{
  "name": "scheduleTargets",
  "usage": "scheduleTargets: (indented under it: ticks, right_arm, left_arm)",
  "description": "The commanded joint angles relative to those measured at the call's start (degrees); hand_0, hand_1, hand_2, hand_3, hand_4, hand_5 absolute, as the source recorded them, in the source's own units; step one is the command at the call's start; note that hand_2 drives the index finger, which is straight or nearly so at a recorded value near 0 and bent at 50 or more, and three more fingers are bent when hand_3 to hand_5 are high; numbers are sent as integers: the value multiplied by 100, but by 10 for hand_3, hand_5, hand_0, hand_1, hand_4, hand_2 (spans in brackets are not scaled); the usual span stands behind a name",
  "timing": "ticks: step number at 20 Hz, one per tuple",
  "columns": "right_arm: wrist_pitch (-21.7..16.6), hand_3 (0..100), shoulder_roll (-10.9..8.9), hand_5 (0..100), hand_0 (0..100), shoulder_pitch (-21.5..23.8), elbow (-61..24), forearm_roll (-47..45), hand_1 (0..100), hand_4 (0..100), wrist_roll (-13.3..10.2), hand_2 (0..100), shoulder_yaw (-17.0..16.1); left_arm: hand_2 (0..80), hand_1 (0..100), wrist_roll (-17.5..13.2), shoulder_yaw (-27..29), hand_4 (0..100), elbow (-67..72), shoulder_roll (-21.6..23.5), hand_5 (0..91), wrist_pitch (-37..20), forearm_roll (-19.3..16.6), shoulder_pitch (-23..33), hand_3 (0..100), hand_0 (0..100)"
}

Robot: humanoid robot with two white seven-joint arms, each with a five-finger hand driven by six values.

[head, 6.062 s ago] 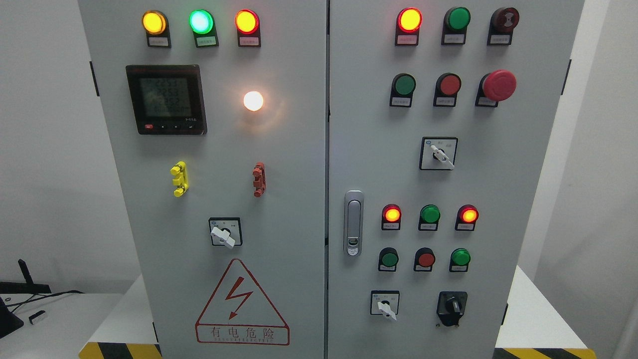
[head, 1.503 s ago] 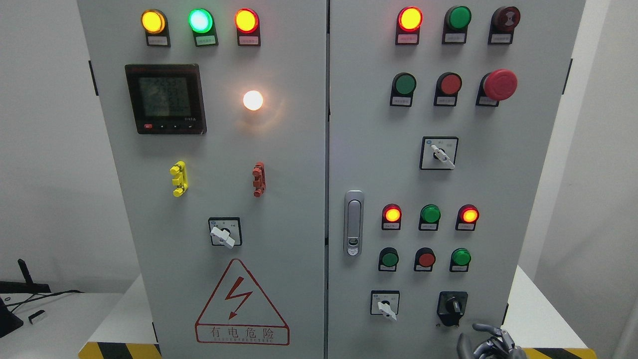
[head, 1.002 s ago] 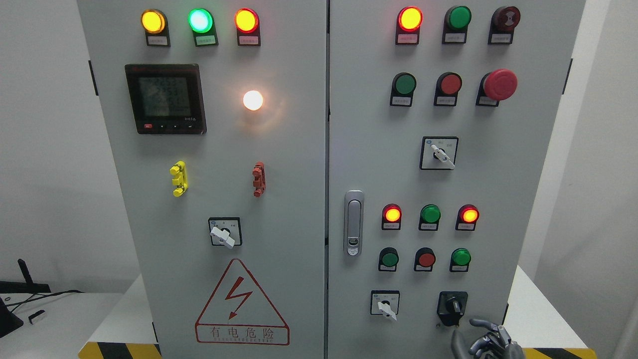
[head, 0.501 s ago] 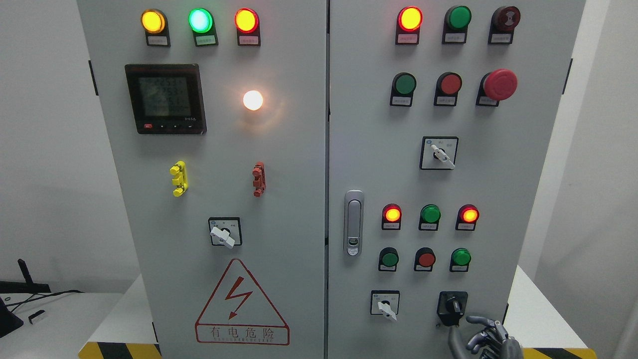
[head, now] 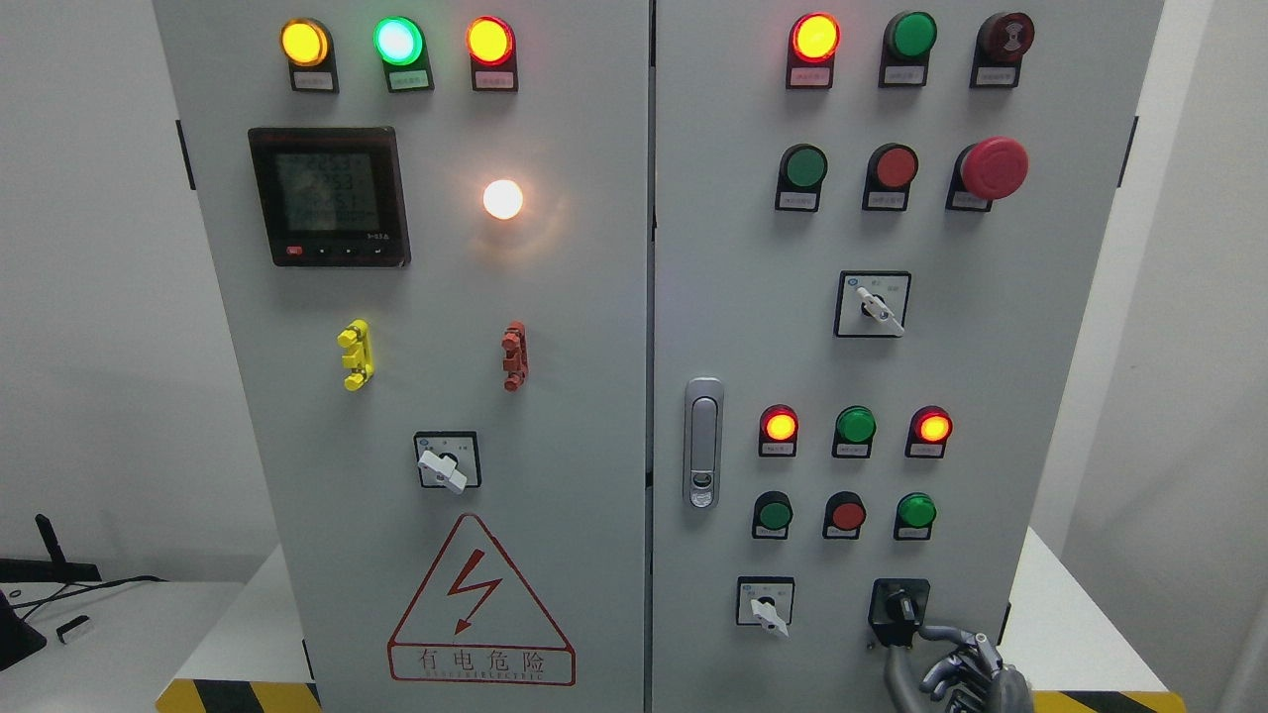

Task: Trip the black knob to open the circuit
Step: 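Close the right hand's fingers around the black rotary knob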

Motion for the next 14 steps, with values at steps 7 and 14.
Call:
scheduleTargets:
  ticks: [7, 14]
  right_arm:
    - [-3, 865, 19, 998, 307, -11, 1, -9, 760, 888, 5, 485, 17]
    - [6, 866, 19, 1000, 306, -116, 28, -158, 763, 890, 5, 485, 35]
  left_arm:
    - [0, 389, 2, 0, 0, 0, -5, 0, -1, 26, 0, 0, 120]
    - [0, 389, 2, 0, 0, 0, -5, 0, -1, 26, 0, 0, 120]
